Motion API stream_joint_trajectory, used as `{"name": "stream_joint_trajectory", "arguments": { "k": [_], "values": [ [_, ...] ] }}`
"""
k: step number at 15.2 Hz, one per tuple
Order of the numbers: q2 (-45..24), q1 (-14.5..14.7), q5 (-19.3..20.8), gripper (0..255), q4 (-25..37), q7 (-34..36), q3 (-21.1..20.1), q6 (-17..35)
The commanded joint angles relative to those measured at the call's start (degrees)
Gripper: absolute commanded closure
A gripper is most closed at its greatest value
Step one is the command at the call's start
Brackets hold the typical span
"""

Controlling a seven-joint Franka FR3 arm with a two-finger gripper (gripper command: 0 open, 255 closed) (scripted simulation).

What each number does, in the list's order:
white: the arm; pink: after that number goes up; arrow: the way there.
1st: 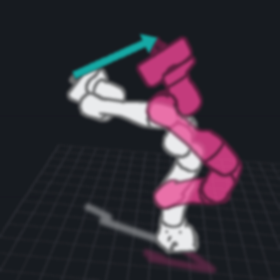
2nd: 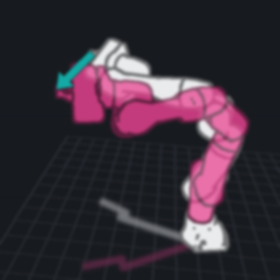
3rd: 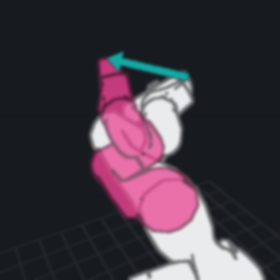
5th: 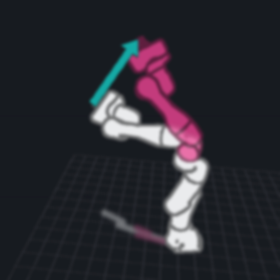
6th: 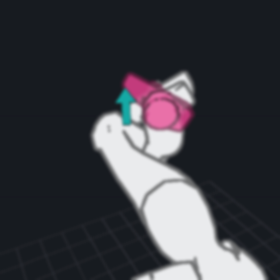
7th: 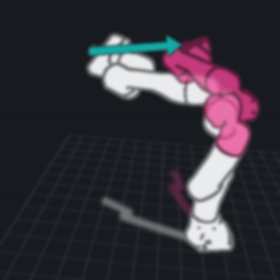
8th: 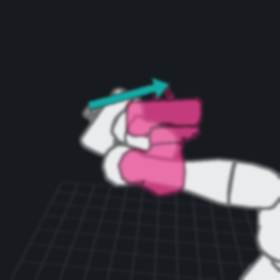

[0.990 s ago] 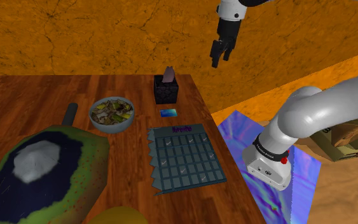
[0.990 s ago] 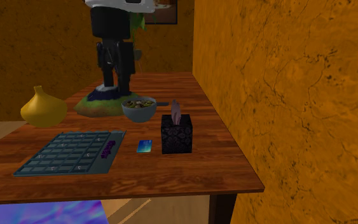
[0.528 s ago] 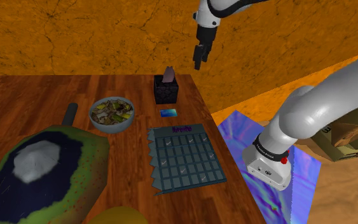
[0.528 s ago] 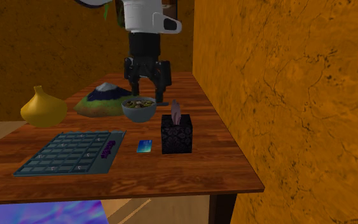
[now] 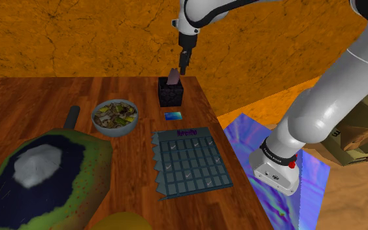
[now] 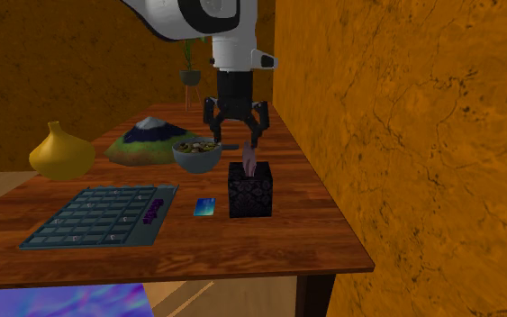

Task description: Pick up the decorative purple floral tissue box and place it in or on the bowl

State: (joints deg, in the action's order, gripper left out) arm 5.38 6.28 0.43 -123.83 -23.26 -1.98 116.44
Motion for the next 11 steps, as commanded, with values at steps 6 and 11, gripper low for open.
{"name": "stream_joint_trajectory", "arguments": {
  "k": [6, 11],
  "values": [
    [-13.5, 1.8, -0.1, 0, 11.1, -9.6, -1.8, 3.6],
    [-15.0, 1.8, 0.0, 0, 9.1, -9.5, -1.8, 7.1]
  ]
}}
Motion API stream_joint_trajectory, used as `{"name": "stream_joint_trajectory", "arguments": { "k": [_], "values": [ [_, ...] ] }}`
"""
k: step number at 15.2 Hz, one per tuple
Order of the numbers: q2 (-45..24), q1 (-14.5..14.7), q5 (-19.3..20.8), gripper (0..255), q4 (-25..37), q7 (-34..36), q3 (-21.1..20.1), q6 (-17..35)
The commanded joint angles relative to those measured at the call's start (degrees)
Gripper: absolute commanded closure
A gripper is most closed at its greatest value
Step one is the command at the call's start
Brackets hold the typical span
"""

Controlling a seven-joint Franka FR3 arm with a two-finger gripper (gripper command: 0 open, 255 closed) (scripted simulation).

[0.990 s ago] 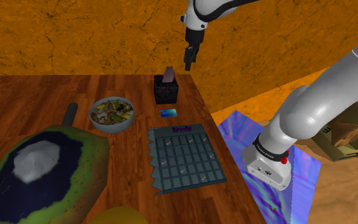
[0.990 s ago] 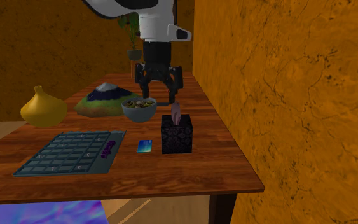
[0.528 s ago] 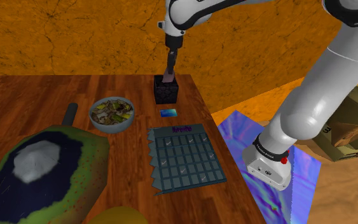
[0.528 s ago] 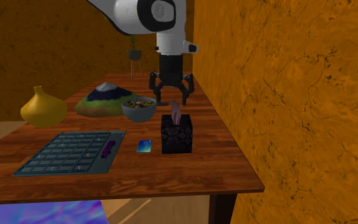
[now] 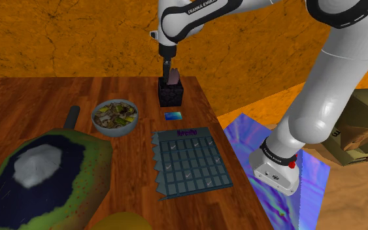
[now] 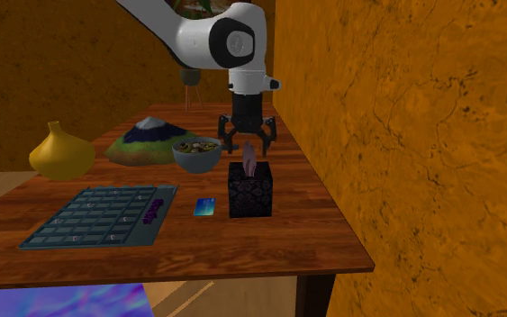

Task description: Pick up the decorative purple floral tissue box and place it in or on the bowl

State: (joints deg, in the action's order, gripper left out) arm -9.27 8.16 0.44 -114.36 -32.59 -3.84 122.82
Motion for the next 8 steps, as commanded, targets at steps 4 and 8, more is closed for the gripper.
{"name": "stream_joint_trajectory", "arguments": {
  "k": [4, 8],
  "values": [
    [-1.3, 0.0, 0.1, 0, -1.2, -0.1, 0.1, 2.5],
    [-1.3, 0.0, 0.1, 0, -1.2, -0.1, 0.1, 2.5]
  ]
}}
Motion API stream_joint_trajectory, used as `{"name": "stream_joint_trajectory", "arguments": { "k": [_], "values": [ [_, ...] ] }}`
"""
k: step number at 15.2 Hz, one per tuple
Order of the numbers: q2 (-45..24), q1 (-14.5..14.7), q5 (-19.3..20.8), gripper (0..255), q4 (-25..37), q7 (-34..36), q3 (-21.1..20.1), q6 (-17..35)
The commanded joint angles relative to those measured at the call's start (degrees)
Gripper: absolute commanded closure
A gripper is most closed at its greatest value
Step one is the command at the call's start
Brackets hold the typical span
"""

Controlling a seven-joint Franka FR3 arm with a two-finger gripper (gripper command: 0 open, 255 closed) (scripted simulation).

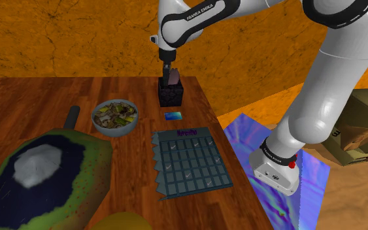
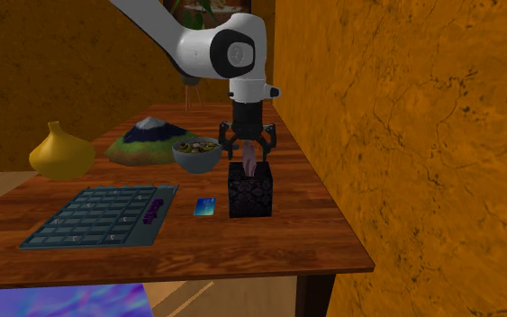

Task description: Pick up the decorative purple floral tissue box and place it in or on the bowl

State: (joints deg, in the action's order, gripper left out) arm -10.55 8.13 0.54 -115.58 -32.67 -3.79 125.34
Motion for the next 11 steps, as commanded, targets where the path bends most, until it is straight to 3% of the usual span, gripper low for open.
{"name": "stream_joint_trajectory", "arguments": {
  "k": [1, 2, 3, 11],
  "values": [
    [0.0, 0.0, 0.0, 0, 0.0, 0.0, 0.0, 0.0],
    [0.0, 0.0, 0.0, 0, 0.0, 0.0, 0.0, 0.0],
    [0.0, 0.0, 0.0, 255, 0.0, 0.0, 0.0, 0.0],
    [0.0, 0.0, 0.0, 255, 0.0, 0.0, 0.0, 0.0]
  ]
}}
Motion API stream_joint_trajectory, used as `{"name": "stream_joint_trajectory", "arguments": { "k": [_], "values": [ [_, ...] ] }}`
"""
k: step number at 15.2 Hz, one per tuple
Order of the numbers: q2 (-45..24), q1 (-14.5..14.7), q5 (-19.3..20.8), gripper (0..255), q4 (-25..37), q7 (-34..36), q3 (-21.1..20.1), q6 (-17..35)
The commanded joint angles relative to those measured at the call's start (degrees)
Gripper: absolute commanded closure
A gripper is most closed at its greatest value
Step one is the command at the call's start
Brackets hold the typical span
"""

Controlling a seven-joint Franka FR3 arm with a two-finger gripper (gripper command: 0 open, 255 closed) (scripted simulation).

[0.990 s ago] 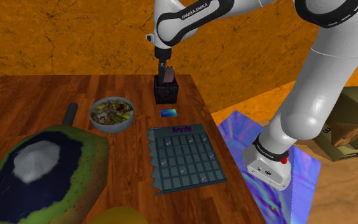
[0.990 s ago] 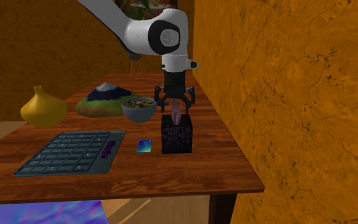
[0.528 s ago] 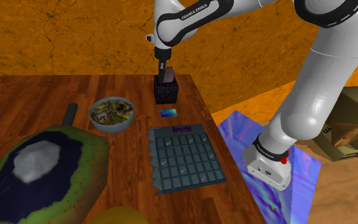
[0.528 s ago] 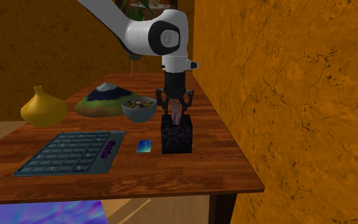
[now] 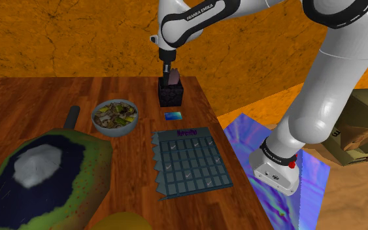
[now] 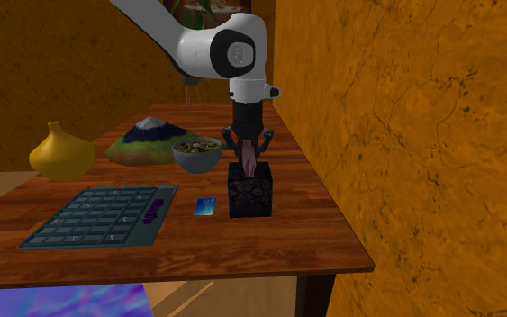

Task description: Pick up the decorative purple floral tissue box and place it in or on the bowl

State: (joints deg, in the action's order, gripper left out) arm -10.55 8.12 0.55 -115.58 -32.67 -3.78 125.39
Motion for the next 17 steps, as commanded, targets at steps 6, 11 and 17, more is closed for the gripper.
{"name": "stream_joint_trajectory", "arguments": {
  "k": [6, 11, 17],
  "values": [
    [1.7, 0.0, -0.2, 255, 1.7, -0.1, 0.0, -3.5],
    [3.2, 0.0, -0.3, 255, 3.8, -0.2, -0.1, -7.1],
    [4.7, -0.1, -0.4, 255, 6.7, -0.2, -0.1, -11.4]
  ]
}}
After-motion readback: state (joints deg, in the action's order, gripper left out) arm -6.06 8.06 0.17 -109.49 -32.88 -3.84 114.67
